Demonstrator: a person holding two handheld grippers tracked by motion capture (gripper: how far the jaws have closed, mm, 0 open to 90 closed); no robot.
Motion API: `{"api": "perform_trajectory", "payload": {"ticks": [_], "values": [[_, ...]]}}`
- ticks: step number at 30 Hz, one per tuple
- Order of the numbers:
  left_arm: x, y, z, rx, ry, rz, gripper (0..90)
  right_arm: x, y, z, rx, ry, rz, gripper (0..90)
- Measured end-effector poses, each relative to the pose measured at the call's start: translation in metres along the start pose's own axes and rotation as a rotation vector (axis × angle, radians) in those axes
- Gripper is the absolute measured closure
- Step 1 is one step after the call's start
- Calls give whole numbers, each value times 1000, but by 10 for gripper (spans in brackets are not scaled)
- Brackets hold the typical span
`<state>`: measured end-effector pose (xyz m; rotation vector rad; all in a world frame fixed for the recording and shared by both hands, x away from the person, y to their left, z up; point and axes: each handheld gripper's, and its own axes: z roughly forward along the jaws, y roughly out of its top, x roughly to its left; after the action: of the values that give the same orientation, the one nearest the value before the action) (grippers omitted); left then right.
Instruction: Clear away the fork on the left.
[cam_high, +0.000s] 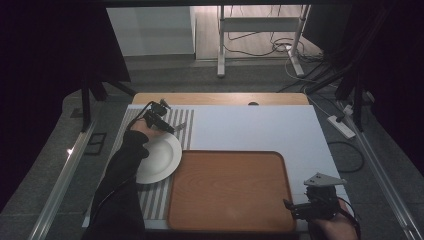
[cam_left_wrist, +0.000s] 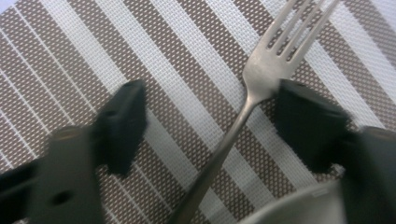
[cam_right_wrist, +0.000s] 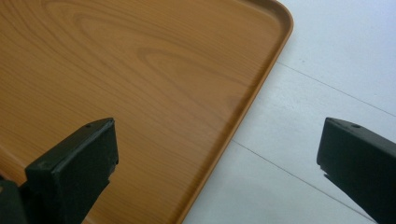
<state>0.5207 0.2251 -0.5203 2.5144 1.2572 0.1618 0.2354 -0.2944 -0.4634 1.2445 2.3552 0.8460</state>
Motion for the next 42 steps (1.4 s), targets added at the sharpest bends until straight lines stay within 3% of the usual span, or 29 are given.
{"api": "perform_trajectory", "payload": {"ticks": [7, 11, 20, 34, 42], "values": [[9, -14, -7, -23, -6, -1, 740, 1, 1, 2, 18, -1, -19, 0], [10, -15, -9, -18, -36, 20, 858, 1, 1, 2, 20, -3, -12, 0], [8, -8, -18, -90, -72, 30, 864, 1, 1, 2, 18, -3, -7, 0], [-21, 16, -23, -128, -77, 140, 866, 1, 1, 2, 18, -2, -9, 0], [-35, 27, -24, -122, -85, 185, 867, 1, 1, 2, 18, -1, -9, 0]]}}
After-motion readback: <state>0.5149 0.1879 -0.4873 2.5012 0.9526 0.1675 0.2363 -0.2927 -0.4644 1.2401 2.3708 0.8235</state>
